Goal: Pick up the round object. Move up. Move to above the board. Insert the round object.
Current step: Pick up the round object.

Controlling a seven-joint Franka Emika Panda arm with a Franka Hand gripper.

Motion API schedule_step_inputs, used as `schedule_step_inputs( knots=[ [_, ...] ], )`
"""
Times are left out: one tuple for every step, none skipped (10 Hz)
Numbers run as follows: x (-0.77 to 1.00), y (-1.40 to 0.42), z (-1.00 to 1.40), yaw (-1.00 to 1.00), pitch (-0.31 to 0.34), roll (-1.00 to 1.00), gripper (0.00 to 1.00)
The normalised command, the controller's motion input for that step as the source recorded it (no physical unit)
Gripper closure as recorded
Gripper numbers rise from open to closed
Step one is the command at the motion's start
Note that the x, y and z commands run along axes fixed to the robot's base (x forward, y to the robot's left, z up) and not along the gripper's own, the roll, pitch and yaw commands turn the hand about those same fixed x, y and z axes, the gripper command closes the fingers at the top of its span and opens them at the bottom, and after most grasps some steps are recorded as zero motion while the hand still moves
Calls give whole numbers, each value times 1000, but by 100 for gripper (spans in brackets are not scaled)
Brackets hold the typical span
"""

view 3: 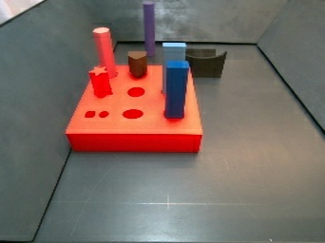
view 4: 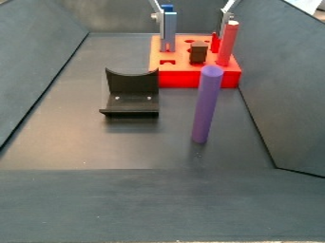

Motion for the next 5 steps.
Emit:
schedule_step_inputs(
  knots=[
    [0, 49, -26, 0, 0, -49, 0],
    [0, 69, -46, 0, 0, -29, 0],
    [-91, 0, 0, 0, -50, -10, 0],
    [-134, 0, 0, 0, -51, -3, 0],
    [-129, 37, 0, 0, -53, -16, 0]
  ],
)
